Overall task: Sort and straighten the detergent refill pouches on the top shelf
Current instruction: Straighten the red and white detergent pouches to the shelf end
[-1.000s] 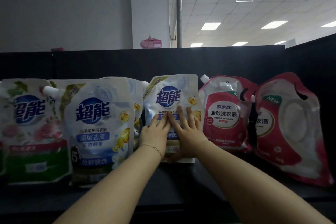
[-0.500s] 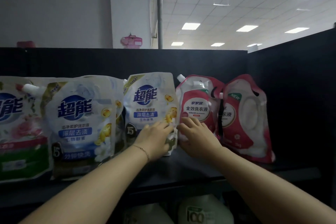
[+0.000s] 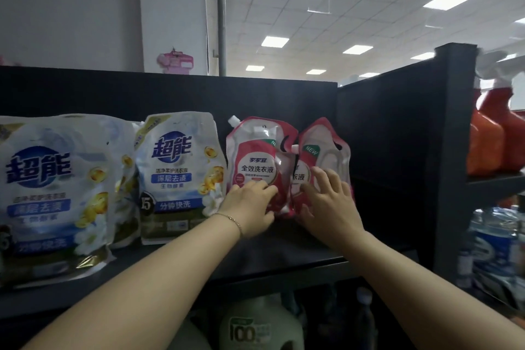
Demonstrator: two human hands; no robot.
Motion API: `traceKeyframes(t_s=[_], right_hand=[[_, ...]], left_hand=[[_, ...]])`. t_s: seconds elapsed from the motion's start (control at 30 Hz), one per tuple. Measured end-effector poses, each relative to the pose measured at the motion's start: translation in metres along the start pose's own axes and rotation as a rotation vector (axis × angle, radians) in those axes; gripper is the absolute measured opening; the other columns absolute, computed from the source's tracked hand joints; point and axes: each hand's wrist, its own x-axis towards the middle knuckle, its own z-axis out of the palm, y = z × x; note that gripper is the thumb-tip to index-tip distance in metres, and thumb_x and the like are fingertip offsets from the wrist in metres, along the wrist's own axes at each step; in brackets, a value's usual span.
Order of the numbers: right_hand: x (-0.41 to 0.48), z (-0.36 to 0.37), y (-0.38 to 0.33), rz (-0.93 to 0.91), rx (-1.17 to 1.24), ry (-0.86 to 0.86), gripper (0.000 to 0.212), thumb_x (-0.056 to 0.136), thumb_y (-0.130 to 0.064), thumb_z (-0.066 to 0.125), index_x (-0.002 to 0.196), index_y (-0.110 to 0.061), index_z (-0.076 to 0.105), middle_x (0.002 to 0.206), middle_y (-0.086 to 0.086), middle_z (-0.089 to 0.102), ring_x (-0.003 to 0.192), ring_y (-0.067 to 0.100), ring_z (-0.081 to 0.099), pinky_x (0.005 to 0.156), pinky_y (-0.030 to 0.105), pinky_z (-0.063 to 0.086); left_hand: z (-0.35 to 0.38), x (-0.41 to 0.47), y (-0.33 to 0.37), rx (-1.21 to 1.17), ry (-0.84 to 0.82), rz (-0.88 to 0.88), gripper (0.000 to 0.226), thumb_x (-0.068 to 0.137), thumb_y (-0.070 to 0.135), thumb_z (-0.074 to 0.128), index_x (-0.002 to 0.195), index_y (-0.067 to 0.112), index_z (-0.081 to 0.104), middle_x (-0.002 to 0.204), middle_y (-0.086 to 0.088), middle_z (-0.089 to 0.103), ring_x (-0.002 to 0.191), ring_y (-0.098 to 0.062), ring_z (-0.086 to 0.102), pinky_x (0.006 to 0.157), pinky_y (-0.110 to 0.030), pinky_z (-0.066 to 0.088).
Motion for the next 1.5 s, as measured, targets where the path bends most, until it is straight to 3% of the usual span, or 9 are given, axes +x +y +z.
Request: traceKeyframes(t_s=[0.17, 0.4, 0.57, 0.67, 0.83, 0.93, 1.1, 1.3, 1.5], right_hand=[[-0.015, 0.018, 0.041, 0.036, -0.007, -0.007, 0.069, 0.067, -0.044, 0.078, 0.126, -0.015, 0.056, 0.151, 0.020, 0.029, 0.138, 0.037, 0.022, 0.092, 0.051, 0.045], [-0.021, 0.028, 0.067, 0.290, 0.327, -0.024, 0.123, 0.067, -0.055, 0.078, 0.151, -0.020, -0.004, 0.158, 0.015, -0.005, 0.144, 0.036, 0.012, 0.100, 0.057, 0.039], [-0.022, 0.033, 0.079, 0.449, 0.798, -0.194, 0.118, 0.069, -0.050, 0.079, 0.153, -0.025, -0.001, 0.153, 0.007, 0.025, 0.133, 0.027, 0.041, 0.102, 0.045, 0.044], [-0.021, 0.038, 0.088, 0.419, 0.861, -0.212, 0.101, 0.073, -0.040, 0.079, 0.150, -0.021, 0.017, 0.142, 0.006, 0.040, 0.123, 0.023, 0.050, 0.097, 0.038, 0.048], [-0.031, 0.037, 0.109, 0.393, 1.131, -0.220, 0.094, 0.078, -0.020, 0.078, 0.148, -0.026, 0.017, 0.134, -0.010, 0.045, 0.120, 0.005, 0.048, 0.089, 0.013, 0.044], [-0.038, 0.038, 0.110, 0.387, 1.158, -0.194, 0.093, 0.081, -0.016, 0.075, 0.150, -0.023, 0.013, 0.141, -0.005, 0.041, 0.128, 0.009, 0.045, 0.093, 0.016, 0.044], [-0.048, 0.040, 0.111, 0.370, 1.095, -0.185, 0.093, 0.081, -0.034, 0.071, 0.150, -0.032, 0.009, 0.149, -0.003, 0.034, 0.134, 0.014, 0.039, 0.106, 0.042, 0.043], [-0.059, 0.037, 0.110, 0.363, 1.020, -0.095, 0.087, 0.087, -0.033, 0.066, 0.152, -0.026, 0.008, 0.150, -0.001, 0.031, 0.134, 0.012, 0.038, 0.099, 0.024, 0.039], [-0.070, 0.030, 0.109, 0.335, 1.009, -0.062, 0.084, 0.088, -0.040, 0.062, 0.151, -0.028, 0.008, 0.149, -0.002, 0.032, 0.130, 0.013, 0.043, 0.096, 0.033, 0.049]], left_hand=[[0.016, 0.023, 0.030, -0.098, -0.065, -0.139, 0.046, 0.091, 0.041, 0.052, 0.131, 0.021, 0.043, 0.130, 0.000, 0.049, 0.121, -0.023, 0.047, 0.100, -0.045, 0.040], [0.048, 0.064, 0.060, -0.733, -0.051, -0.501, 0.044, 0.097, 0.040, 0.049, 0.128, 0.010, 0.046, 0.128, -0.010, 0.056, 0.121, -0.029, 0.052, 0.104, -0.040, 0.041], [0.052, 0.086, 0.085, -1.128, 0.133, -0.683, 0.044, 0.096, 0.042, 0.050, 0.124, 0.008, 0.054, 0.104, -0.006, 0.064, 0.097, -0.024, 0.059, 0.092, -0.032, 0.046], [0.057, 0.093, 0.094, -1.247, 0.246, -0.801, 0.052, 0.090, 0.042, 0.061, 0.127, 0.006, 0.051, 0.122, -0.010, 0.061, 0.107, -0.027, 0.059, 0.094, -0.036, 0.048], [0.063, 0.089, 0.102, -1.395, 0.322, -0.804, 0.031, 0.079, 0.037, 0.076, 0.098, 0.018, 0.059, 0.106, -0.006, 0.068, 0.100, -0.027, 0.064, 0.094, -0.045, 0.051], [0.067, 0.083, 0.110, -1.330, 0.402, -0.776, 0.019, 0.081, 0.035, 0.074, 0.087, 0.026, 0.059, 0.097, -0.001, 0.069, 0.095, -0.025, 0.065, 0.091, -0.046, 0.053], [0.066, 0.074, 0.119, -1.198, 0.461, -0.668, 0.018, 0.085, 0.036, 0.070, 0.095, 0.023, 0.063, 0.093, 0.002, 0.070, 0.089, -0.019, 0.065, 0.087, -0.043, 0.054], [0.057, 0.071, 0.124, -1.170, 0.364, -0.490, 0.011, 0.092, 0.030, 0.062, 0.103, 0.029, 0.061, 0.101, 0.004, 0.069, 0.097, -0.014, 0.065, 0.091, -0.042, 0.053], [0.058, 0.064, 0.127, -1.058, 0.420, -0.383, 0.021, 0.091, 0.026, 0.064, 0.106, 0.012, 0.066, 0.106, -0.002, 0.067, 0.096, -0.016, 0.065, 0.088, -0.044, 0.054]])
